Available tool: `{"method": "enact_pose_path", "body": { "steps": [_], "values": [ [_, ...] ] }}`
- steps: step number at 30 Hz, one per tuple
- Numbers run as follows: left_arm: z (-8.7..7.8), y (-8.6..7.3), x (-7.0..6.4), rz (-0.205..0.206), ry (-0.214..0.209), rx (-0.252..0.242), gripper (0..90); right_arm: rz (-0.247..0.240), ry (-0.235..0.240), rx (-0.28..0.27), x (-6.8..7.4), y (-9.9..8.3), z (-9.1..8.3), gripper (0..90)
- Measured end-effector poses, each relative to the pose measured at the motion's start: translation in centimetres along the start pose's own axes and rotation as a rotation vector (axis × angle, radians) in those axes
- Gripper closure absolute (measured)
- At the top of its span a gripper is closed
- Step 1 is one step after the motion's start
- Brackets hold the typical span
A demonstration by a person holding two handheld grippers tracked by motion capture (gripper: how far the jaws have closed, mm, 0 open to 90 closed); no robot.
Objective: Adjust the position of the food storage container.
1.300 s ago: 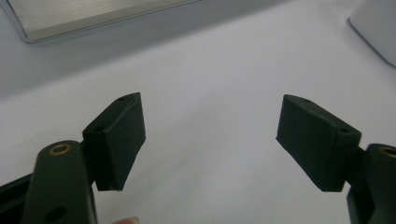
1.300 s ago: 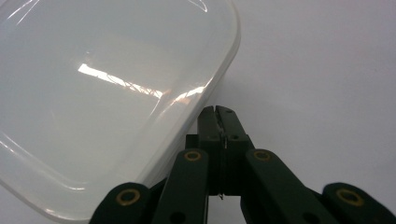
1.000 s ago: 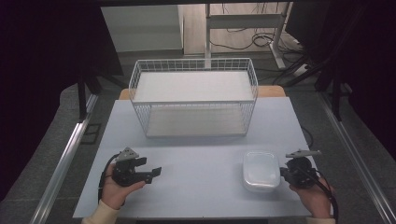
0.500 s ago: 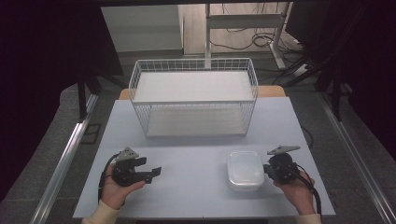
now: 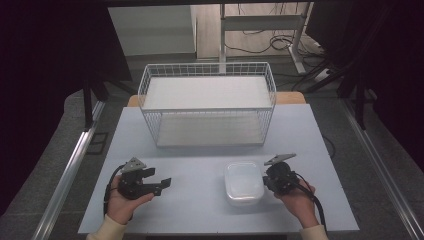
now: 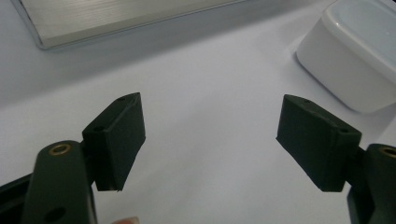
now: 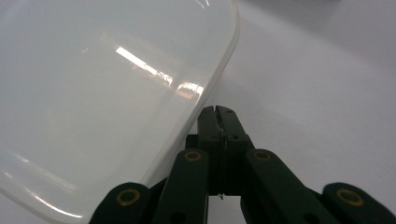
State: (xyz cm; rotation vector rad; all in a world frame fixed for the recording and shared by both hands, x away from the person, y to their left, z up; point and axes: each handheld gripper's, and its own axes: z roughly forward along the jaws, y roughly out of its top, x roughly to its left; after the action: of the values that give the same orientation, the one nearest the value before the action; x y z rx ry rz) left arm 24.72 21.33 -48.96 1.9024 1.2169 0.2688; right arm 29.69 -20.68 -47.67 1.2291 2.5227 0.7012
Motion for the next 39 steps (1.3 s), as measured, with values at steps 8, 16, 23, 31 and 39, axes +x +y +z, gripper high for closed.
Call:
{"method": "enact_pose_path", "body": {
  "steps": [8,16,23,31,39],
  "values": [
    [0.0,0.0,0.0,-0.003,0.003,0.004,23.0,-0.061,0.034,0.007,2.1,1.2,0.8,89.9],
    [-0.1,0.0,0.1,-0.006,0.005,-0.003,23.0,-0.108,0.077,0.011,4.0,2.0,1.3,89.9],
    [0.0,0.0,0.1,-0.001,0.004,0.001,23.1,-0.141,0.100,0.009,5.4,2.4,1.9,89.9],
    [0.0,-0.1,0.1,0.000,0.005,0.004,23.1,-0.161,0.116,-0.017,6.0,2.4,2.1,89.9],
    [-0.3,0.0,0.2,-0.001,0.006,-0.007,23.0,-0.156,0.117,-0.049,5.4,2.2,1.0,89.8]
  ]
}}
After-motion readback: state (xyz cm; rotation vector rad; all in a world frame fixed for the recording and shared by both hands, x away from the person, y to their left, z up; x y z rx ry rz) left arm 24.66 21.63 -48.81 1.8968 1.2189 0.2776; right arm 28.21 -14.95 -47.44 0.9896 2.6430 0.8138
